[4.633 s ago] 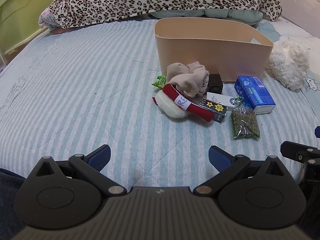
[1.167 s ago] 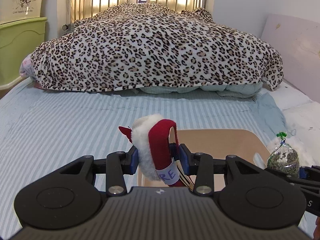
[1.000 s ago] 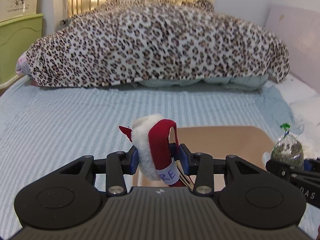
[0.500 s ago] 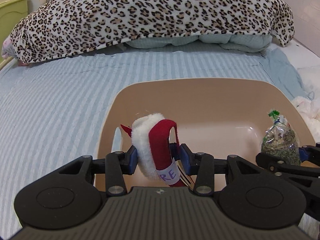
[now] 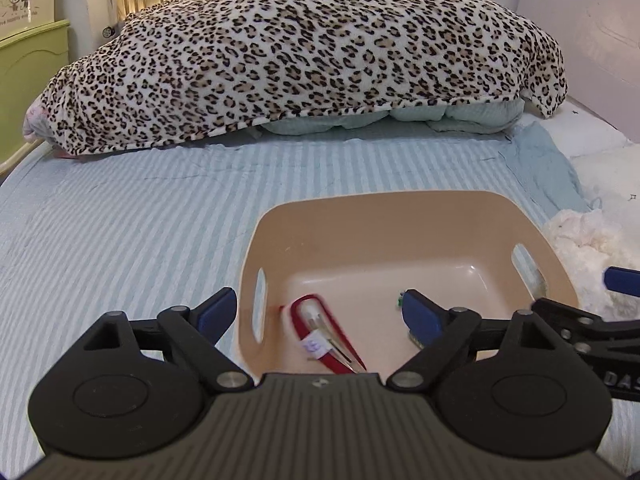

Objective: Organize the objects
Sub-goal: 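Carry both items over the basket and open both tools to drop them, then grasp the blue tissue pack with the right tool while the left tool grasps the beige sock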

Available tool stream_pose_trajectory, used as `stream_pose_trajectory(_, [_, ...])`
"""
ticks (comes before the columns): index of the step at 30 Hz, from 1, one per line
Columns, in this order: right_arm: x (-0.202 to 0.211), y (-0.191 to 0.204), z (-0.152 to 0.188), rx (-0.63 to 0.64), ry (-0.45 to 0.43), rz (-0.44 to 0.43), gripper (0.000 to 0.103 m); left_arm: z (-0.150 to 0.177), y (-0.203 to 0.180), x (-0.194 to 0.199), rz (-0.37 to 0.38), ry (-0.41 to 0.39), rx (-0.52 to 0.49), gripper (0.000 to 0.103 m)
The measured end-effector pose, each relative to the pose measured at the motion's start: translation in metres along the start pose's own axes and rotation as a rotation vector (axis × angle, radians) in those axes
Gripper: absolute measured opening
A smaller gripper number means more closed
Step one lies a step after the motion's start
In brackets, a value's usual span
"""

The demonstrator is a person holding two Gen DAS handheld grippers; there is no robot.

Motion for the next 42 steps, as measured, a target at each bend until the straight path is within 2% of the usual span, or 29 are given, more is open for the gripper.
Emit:
stream_pose_trajectory(6, [0.027,-0.005,0.023,0.022,0.012,0.009,0.095,0.020,0.001,0.025,-0.019,-0.009,0.006,0.090])
stream_pose_trajectory(12, [0.035,-0.009,0.051,0.000,0.049,0.010,0.096,0.049,0.000,0.034,-0.022,0.022,0.002,0.090])
stream_pose_trajectory(16, [0.035,-0.011,0.068,-0.007,0.068,0.013,0.096,0.069,0.000,0.033,0.007,0.049,0.012,0.090])
stream_pose_trajectory(21, [0.024,-0.013,0.091,0.017,0.131,0.031,0.096,0.089,0.000,0.022,0.016,0.080,-0.031,0.090])
stream_pose_trajectory(29, [-0.004,-0.021,0.118,-0.004,0.242,0.022,0.096,0.119,-0.003,-0.005,0.063,0.124,-0.012,0.090])
stream_pose_trajectory(36, [-0.027,-0.024,0.132,0.002,0.291,0.032,0.096,0.127,-0.012,-0.021,0.114,0.086,0.035,0.090])
stream_pose_trajectory(42, [-0.045,-0.024,0.142,0.012,0.325,0.037,0.096,0.125,-0.026,-0.030,0.139,0.063,-0.008,0.090])
Point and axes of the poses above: each gripper's, at about its wrist camera, not at the fingertips, and x roughly against the way its jaws point, y to its left, z to its underside, the point moved 8 cm from there along -x, roughly the way its jaws point, and after that the axes turned 13 degrees about -x, right-handed, at the moved point
